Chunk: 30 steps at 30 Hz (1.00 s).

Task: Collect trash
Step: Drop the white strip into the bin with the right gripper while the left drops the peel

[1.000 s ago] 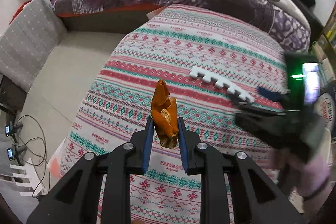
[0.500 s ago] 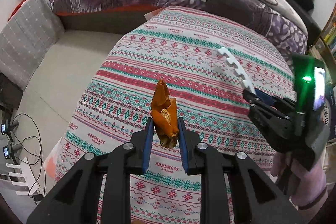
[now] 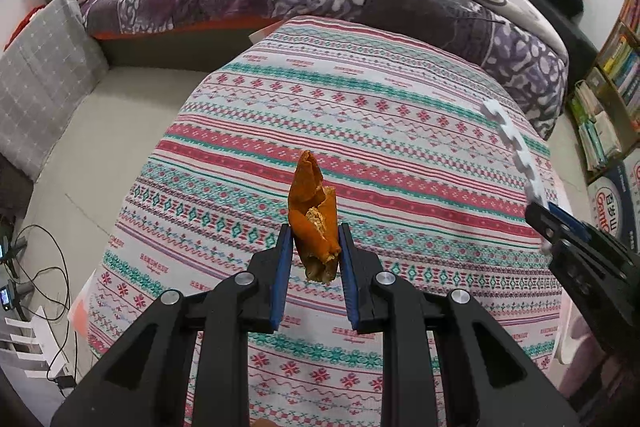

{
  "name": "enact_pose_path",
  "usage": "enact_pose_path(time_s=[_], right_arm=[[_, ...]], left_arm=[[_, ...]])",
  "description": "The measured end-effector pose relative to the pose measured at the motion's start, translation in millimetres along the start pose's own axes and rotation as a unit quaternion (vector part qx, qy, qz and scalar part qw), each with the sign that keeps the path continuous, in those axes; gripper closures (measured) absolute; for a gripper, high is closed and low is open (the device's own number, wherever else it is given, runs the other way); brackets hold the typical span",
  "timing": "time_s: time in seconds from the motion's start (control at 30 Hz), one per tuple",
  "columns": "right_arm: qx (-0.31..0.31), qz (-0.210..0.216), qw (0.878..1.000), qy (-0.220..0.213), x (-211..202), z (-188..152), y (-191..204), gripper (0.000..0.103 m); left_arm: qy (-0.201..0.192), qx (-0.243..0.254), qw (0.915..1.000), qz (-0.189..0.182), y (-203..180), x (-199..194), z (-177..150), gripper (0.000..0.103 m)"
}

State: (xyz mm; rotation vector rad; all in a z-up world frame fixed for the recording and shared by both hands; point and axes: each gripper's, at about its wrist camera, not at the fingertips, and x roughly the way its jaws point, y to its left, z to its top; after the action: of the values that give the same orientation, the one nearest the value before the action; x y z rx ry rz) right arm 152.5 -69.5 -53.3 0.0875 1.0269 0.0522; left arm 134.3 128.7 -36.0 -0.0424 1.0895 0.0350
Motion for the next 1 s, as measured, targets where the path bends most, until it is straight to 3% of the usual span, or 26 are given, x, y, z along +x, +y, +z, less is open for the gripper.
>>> enact_pose_path(time_s=[0.27, 0.63, 1.0], right_arm=[[0.030, -0.014, 0.999, 0.006, -17.4, -22.3, -41.1, 0.081], [0.159, -0.031, 0.986, 0.037, -12.2, -48.6, -132.4, 0.081], [0.221, -0.084, 0.970, 0.060, -26.5, -65.9, -206.3, 0.081]], left_arm=[[0.000, 0.030, 0.9995, 0.001, -26.7, 3.6, -7.2, 0.080], [0.000, 0.068, 0.9977, -0.004, -73.0, 9.3, -14.0, 0.080], [-0.030, 0.106, 0.9911, -0.075, -142.3, -5.5, -19.7, 0.080]])
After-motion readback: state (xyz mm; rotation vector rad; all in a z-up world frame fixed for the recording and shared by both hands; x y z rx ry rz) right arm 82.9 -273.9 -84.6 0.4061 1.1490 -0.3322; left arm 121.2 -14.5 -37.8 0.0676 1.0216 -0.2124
